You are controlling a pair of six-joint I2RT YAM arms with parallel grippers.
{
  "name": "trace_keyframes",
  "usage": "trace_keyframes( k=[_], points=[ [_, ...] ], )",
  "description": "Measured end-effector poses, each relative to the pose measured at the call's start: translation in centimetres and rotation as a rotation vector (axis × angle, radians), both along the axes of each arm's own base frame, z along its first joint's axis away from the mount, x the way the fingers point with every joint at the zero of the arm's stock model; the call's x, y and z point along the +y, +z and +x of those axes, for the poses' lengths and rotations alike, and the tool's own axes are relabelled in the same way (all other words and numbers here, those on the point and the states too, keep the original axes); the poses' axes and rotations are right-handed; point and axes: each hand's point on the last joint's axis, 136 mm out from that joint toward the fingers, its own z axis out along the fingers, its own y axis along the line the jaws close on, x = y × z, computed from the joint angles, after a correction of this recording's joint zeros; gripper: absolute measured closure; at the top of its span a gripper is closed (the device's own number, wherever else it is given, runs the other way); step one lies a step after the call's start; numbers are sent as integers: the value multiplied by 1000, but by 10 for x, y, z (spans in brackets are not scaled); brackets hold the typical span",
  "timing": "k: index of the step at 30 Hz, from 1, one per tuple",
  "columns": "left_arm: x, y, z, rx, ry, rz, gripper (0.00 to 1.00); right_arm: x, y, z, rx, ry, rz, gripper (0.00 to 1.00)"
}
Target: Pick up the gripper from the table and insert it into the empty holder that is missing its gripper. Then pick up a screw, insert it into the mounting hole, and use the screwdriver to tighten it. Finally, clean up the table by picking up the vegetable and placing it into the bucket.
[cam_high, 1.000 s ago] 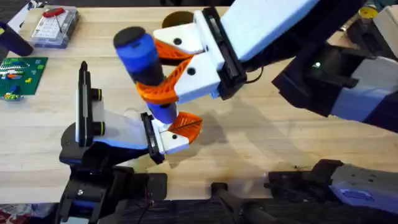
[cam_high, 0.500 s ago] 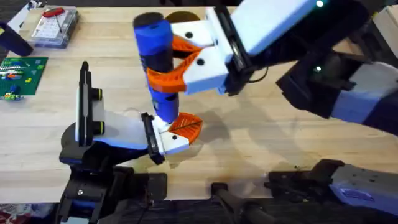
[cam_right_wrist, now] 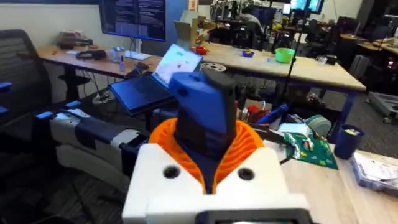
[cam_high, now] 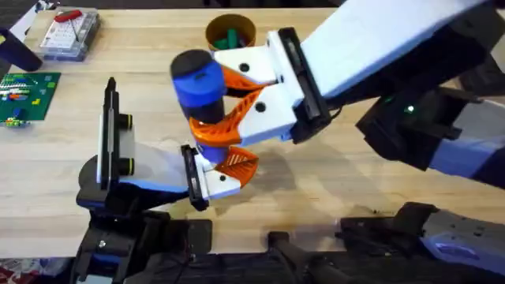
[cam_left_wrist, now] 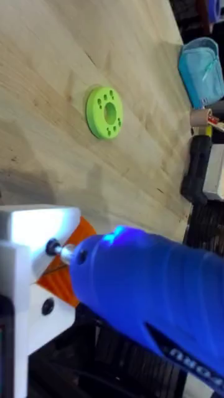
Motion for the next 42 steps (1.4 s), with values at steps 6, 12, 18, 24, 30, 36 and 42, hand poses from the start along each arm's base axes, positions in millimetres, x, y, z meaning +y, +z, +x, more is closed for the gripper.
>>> trace_keyframes(
  k=[6, 12, 18, 24, 30, 36, 42],
  points=[
    [0, 0, -1, -14, -8, 4, 986, 5, 0, -1, 6, -9, 4, 960],
    [0, 0, -1, -15, -8, 3, 986, 9, 4, -1, 25, 14, -11, 961],
    [0, 0, 0, -15, 2, 3, 986, 7, 13, 9, 48, 67, -52, 959],
    [0, 0, 1, -12, 7, 3, 986, -8, 65, 20, -37, 99, -3, 960],
    [0, 0, 1, -12, 7, 3, 986, -20, 107, 11, -136, 122, 48, 961],
    [0, 0, 1, -12, 7, 3, 986, -20, 85, 31, -22, 105, -37, 959],
    [0, 0, 1, -12, 8, 3, 986, -23, 37, 105, 143, -38, -136, 959]
  ],
)
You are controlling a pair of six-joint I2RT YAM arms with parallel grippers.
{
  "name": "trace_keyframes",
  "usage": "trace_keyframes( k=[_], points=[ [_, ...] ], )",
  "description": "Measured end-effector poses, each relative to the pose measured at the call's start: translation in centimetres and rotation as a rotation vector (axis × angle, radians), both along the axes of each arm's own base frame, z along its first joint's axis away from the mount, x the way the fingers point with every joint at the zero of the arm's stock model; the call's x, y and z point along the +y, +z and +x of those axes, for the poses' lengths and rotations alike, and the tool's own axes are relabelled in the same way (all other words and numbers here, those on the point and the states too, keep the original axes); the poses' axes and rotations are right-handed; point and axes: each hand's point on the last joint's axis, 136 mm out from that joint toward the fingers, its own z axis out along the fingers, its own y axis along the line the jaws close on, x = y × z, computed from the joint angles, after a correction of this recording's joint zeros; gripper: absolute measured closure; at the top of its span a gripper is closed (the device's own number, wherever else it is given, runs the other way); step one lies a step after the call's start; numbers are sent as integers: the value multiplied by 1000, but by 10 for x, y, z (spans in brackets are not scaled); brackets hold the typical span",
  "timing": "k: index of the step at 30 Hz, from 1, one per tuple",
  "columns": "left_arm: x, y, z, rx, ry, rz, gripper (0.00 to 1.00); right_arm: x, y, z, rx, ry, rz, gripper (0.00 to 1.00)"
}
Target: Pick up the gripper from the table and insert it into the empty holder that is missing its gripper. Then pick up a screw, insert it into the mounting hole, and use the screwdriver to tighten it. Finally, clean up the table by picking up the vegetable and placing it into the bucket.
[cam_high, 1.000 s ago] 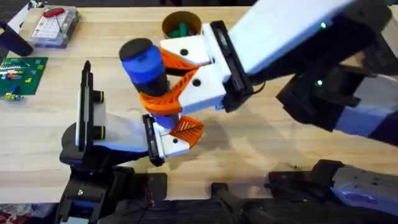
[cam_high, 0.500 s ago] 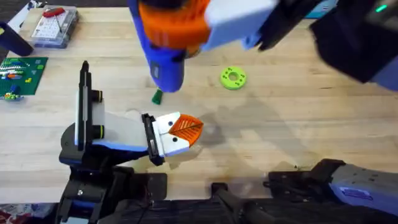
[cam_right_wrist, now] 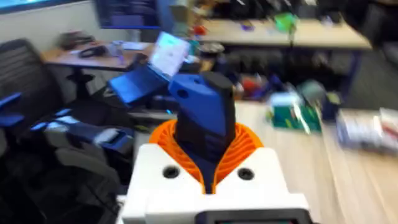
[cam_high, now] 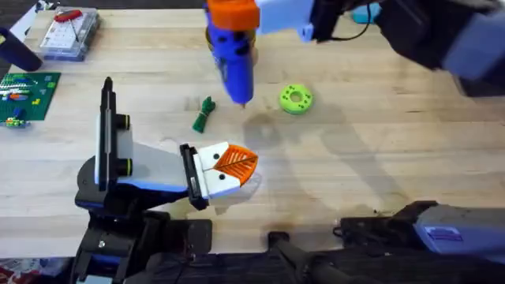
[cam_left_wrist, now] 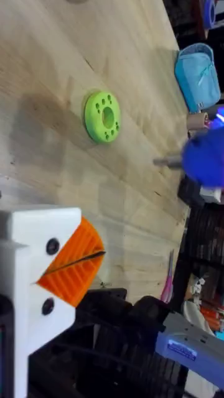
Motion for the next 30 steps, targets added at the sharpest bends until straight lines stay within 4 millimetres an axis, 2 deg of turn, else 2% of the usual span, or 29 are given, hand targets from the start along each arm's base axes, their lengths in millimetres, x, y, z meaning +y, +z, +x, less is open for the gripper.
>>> trace_keyframes(
  k=[3, 7, 12, 14, 18, 23, 28, 30],
  points=[
    [0, 0, 0, 0, 0, 0, 986, -12, -19, 42, 78, -88, -47, 960],
    [0, 0, 0, 0, 1, 0, 986, -37, -28, 91, 117, -231, -92, 960],
    [0, 0, 1, 0, 3, 0, 986, -56, -37, 129, 65, -450, -209, 960],
    [0, 0, 1, 2, 4, 0, 986, -60, -43, 134, 48, -514, -285, 961],
    [0, 0, 1, 2, 6, 0, 986, -78, -57, 132, 8, -596, -488, 960],
    [0, 0, 1, 2, 7, 0, 986, -109, -81, 128, -61, -674, -729, 961],
    [0, 0, 1, 2, 7, 0, 986, -146, -116, 116, -34, -722, -989, 960],
    [0, 0, 1, 2, 7, 0, 986, -160, -125, 114, -53, -742, -1076, 961]
  ],
)
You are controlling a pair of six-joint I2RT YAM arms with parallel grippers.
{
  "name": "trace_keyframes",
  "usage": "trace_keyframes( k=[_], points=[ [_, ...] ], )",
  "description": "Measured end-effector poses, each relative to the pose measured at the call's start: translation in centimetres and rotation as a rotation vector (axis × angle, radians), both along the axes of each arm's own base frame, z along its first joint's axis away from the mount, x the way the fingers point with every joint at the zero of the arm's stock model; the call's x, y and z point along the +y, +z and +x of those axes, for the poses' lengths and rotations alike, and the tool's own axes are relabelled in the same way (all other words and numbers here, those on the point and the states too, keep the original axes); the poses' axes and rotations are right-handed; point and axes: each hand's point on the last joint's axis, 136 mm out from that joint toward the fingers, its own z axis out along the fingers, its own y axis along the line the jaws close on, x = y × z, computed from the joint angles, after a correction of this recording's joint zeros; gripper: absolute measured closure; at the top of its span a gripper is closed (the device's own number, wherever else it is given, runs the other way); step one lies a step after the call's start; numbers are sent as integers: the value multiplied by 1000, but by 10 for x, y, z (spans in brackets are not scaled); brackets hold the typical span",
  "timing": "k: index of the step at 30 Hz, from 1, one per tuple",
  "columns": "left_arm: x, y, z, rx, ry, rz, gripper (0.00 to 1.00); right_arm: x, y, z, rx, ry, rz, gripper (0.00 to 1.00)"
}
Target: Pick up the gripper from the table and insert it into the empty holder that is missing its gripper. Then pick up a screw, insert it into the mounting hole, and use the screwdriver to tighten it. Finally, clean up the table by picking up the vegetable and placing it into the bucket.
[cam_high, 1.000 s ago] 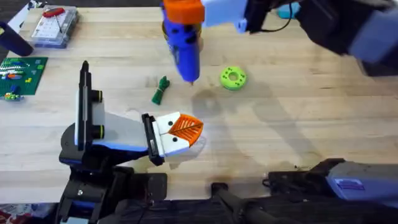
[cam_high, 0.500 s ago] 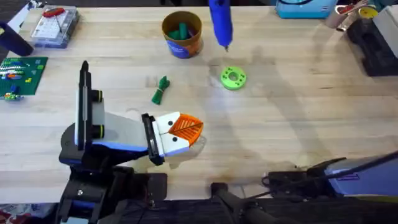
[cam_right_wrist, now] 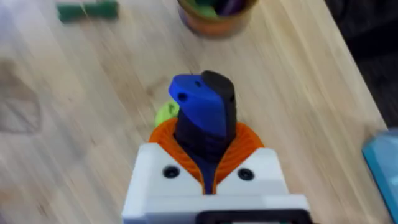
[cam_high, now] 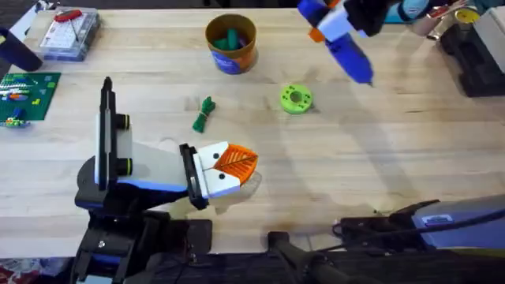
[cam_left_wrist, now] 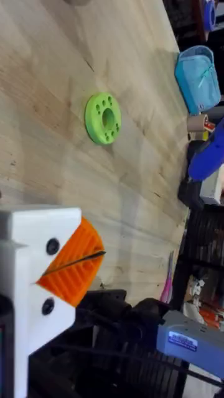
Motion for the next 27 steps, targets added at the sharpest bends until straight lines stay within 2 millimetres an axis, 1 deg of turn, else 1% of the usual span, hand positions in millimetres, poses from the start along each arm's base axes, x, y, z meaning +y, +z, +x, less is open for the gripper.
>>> trace_keyframes(
  k=[2, 6, 11, 15, 19, 21, 23, 27],
  points=[
    [0, 0, 0, 0, 0, 0, 986, -15, -5, 2, -14, -24, -87, 961],
    [0, 0, 0, 0, 0, 0, 986, -42, -19, 14, -44, -84, -235, 962],
    [0, 0, 0, 0, 0, 0, 996, -85, -56, 34, -29, -182, -385, 963],
    [0, 0, 0, 0, 1, 0, 996, -128, -89, 38, 43, -215, -476, 963],
    [0, 0, 0, 0, 1, 0, 996, -163, -114, 50, 77, -234, -517, 963],
    [0, 0, 0, 0, 1, 0, 996, -174, -126, 52, 103, -204, -547, 963],
    [0, 0, 0, 0, 1, 0, 996, -178, -141, 52, 137, -153, -577, 964],
    [0, 0, 0, 0, 2, 0, 996, -172, -173, 52, 199, -42, -610, 966]
  ],
)
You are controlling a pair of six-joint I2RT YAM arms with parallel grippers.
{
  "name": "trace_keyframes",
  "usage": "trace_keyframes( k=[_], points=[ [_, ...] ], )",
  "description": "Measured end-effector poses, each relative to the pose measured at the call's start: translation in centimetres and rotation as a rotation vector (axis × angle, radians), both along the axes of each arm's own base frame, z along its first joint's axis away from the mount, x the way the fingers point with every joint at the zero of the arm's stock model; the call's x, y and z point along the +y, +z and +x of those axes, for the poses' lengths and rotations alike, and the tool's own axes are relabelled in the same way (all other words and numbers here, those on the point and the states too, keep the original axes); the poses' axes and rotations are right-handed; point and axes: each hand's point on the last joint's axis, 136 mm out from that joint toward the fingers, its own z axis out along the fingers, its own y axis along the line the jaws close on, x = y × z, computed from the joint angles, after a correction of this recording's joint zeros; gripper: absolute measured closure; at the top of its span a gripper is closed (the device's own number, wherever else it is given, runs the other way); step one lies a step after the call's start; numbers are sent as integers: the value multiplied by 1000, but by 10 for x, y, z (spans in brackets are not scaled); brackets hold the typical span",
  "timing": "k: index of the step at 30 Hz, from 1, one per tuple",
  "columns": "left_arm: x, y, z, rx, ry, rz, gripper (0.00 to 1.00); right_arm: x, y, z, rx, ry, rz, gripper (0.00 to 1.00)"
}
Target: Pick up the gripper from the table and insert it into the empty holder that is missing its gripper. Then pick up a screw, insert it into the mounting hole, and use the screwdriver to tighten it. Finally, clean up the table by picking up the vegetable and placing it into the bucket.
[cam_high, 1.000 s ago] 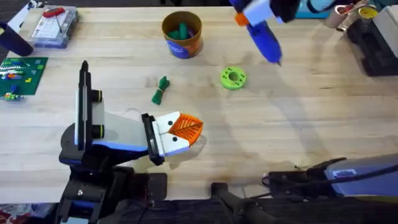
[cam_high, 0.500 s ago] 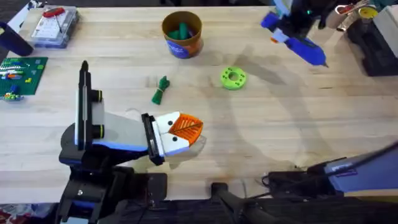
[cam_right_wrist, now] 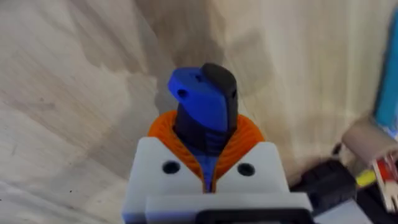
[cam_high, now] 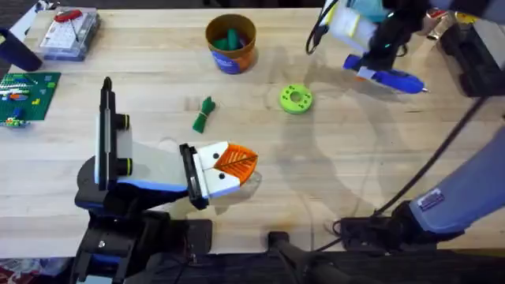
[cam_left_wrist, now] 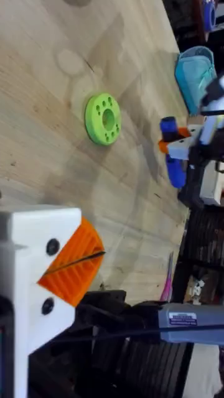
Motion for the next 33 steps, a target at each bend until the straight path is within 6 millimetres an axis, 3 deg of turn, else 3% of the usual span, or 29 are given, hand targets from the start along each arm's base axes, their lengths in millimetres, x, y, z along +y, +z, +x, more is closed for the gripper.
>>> trace_keyframes(
  k=[7, 14, 16, 17, 21, 22, 23, 29, 33],
  points=[
    [0, 0, 1, -1, 6, 1, 996, 27, -40, 1, 87, 111, -14, 967],
    [0, 0, 1, -1, 6, 1, 996, 41, -43, 0, 95, 158, -18, 933],
    [0, 0, 1, -1, 6, 1, 968, 41, -43, 0, 96, 154, -18, 833],
    [0, 0, 1, -3, 7, 2, 912, 40, -42, 0, 95, 155, -21, 696],
    [1, 0, 2, -1, 9, 1, 277, 39, -36, 5, 66, 150, -32, 87],
    [0, 0, 2, -1, 9, 1, 123, 38, -34, 5, 63, 146, -33, 30],
    [1, 0, 2, 2, 10, 0, 42, 38, -34, 5, 61, 134, -32, 13],
    [1, 0, 2, 1, 13, 0, 15, 38, -25, 5, 18, 11, -7, 5],
    [2, 7, 5, -20, 30, -13, 15, 41, 9, 10, -93, -85, 32, 5]
  ],
)
